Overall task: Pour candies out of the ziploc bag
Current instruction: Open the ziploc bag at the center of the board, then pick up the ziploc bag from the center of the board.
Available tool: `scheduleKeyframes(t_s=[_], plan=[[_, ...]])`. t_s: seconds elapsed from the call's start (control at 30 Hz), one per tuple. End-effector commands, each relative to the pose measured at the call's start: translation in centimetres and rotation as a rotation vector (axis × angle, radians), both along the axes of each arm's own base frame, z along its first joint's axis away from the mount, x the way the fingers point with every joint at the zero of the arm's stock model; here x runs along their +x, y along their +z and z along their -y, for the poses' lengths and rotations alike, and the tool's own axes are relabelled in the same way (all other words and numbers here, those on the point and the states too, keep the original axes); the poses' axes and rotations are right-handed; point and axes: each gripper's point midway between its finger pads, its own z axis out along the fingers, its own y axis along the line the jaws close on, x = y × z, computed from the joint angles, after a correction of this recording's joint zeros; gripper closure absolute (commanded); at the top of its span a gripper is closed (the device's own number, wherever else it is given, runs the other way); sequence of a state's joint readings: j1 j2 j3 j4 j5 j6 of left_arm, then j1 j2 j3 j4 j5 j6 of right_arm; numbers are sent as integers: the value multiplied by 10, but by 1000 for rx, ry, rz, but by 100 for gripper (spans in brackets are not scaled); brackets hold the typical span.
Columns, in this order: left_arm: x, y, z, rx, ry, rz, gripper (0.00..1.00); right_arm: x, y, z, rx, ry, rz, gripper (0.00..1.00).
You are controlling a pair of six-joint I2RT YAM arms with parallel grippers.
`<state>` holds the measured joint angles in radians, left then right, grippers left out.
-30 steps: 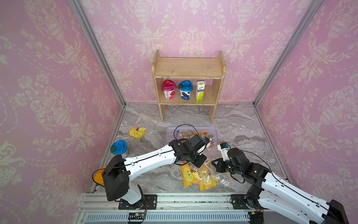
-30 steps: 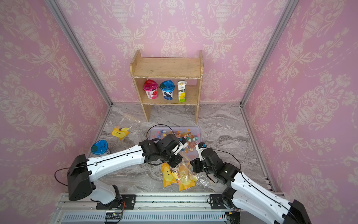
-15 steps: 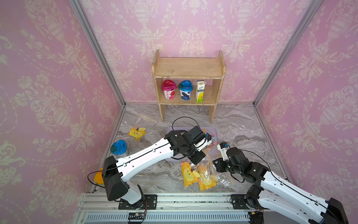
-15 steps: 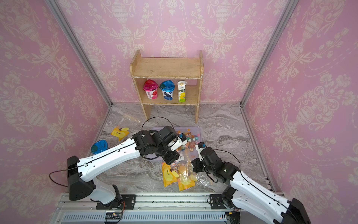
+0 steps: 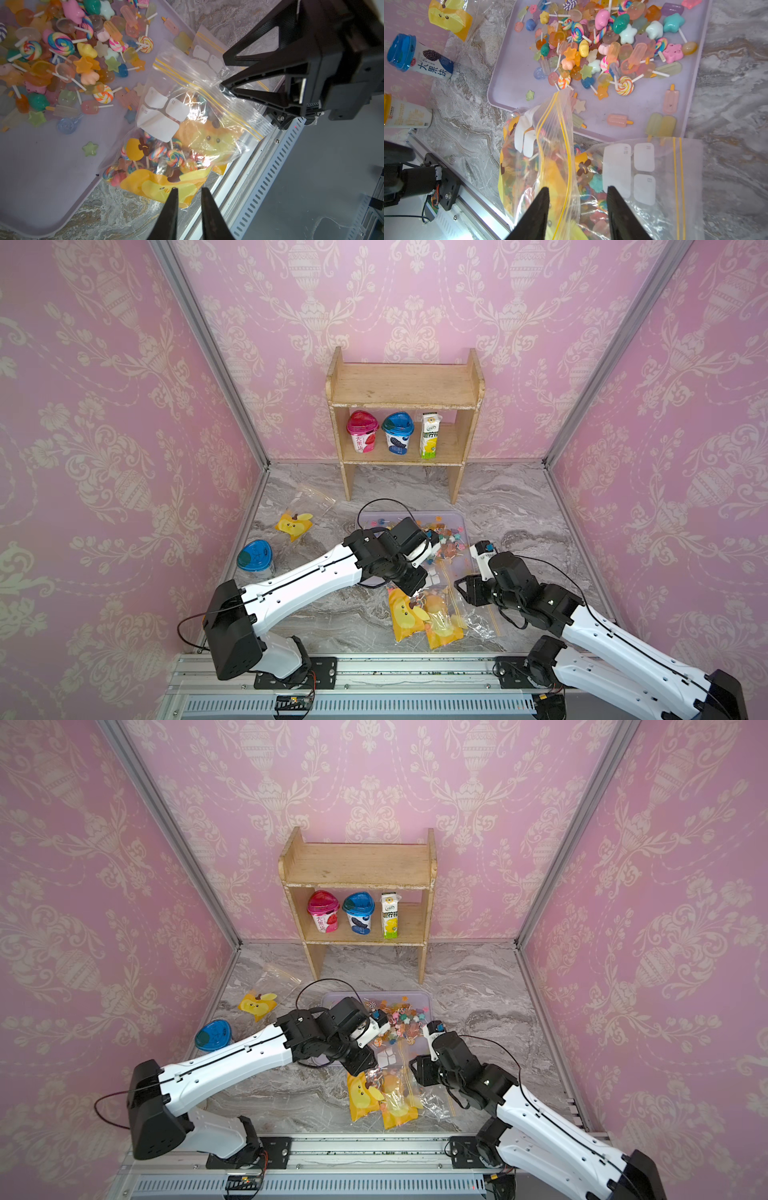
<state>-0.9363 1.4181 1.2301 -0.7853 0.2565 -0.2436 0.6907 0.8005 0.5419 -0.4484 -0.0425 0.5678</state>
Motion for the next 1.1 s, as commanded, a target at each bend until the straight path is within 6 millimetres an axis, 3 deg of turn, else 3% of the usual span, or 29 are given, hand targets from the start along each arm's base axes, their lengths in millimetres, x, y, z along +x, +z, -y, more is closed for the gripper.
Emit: scheduleKeyframes(t_s=[0.0,0.33,0.53,0.57,1.07], plan=[[11,16,-2,-98,84,46,77,3,11,6,-31,3,23,49],[15,-12,-31,-222,281,18,71,-5,27,-17,111,143,-22,51],[9,-36,-36,-261,350,-36,69,-14,17,-32,155,211,-103,57],[6,-48,-40,-250,361,-53,68,-14,15,-32,156,211,-106,58],[0,-75,-45,-257,407,-103,67,-21,-5,-42,159,231,-182,62]])
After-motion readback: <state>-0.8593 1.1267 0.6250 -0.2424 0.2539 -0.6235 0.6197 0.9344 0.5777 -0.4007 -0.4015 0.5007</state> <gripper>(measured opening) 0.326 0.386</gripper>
